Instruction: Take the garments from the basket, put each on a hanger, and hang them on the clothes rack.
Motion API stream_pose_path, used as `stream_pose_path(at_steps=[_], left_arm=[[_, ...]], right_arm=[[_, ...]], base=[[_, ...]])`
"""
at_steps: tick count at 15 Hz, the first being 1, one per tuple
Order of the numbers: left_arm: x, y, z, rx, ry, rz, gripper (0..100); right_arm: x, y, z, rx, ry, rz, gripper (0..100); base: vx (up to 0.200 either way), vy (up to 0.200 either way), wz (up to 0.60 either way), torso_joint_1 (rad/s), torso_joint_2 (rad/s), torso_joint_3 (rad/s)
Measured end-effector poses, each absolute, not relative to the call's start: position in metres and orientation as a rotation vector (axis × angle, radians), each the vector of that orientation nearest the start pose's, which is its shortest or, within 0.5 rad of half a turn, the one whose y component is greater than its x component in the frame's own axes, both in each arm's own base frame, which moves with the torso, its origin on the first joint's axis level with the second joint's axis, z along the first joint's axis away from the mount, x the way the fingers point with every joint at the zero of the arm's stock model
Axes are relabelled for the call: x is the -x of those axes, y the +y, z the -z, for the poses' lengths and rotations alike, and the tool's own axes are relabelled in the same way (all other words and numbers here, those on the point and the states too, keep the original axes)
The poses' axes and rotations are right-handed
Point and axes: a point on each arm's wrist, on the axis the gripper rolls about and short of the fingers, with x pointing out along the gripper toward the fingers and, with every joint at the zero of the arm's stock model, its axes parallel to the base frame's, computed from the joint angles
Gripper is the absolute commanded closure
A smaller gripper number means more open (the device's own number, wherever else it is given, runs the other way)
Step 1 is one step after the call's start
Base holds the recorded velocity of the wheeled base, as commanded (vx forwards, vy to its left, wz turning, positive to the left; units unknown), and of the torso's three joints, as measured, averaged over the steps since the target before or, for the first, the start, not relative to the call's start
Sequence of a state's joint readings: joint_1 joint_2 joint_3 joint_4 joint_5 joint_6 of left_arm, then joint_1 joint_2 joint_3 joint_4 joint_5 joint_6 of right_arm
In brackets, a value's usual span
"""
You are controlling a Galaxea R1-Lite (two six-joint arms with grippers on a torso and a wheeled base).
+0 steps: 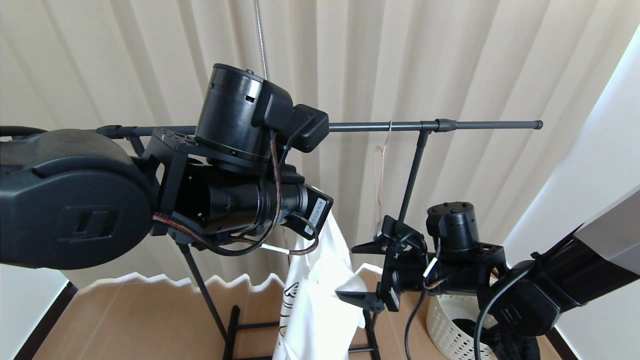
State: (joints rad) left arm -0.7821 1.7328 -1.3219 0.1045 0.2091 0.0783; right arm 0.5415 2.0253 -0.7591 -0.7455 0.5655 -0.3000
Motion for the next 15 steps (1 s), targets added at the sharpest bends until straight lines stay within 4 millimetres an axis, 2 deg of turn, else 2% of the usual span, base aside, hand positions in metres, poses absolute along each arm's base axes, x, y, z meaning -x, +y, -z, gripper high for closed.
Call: stream_pose_path(at_steps=[4,5,15], left_arm=[[-0.235,-0.227,-0.245,-0.323,0.439,0.578,100],[-0.235,-0.227,-0.245,-0.323,0.438,0.578,100],[-0.231,-0.218,-0.242,-0.325,0.454,0.568,100]], right_arm=[[-0.290,0.192,-0.072,0.273,0.388,-1.119,0],[-0.291,0.191,-0.073,0.274,0.385,-1.115,100],[-0.304,0.177,-0.079,0.259,0.333,-1.051,100]], base=[[0.000,0.000,0.00,0.000,0.00,0.000],[0.000,0.000,0.00,0.000,0.00,0.000],[0.000,0.000,0.00,0.000,0.00,0.000]])
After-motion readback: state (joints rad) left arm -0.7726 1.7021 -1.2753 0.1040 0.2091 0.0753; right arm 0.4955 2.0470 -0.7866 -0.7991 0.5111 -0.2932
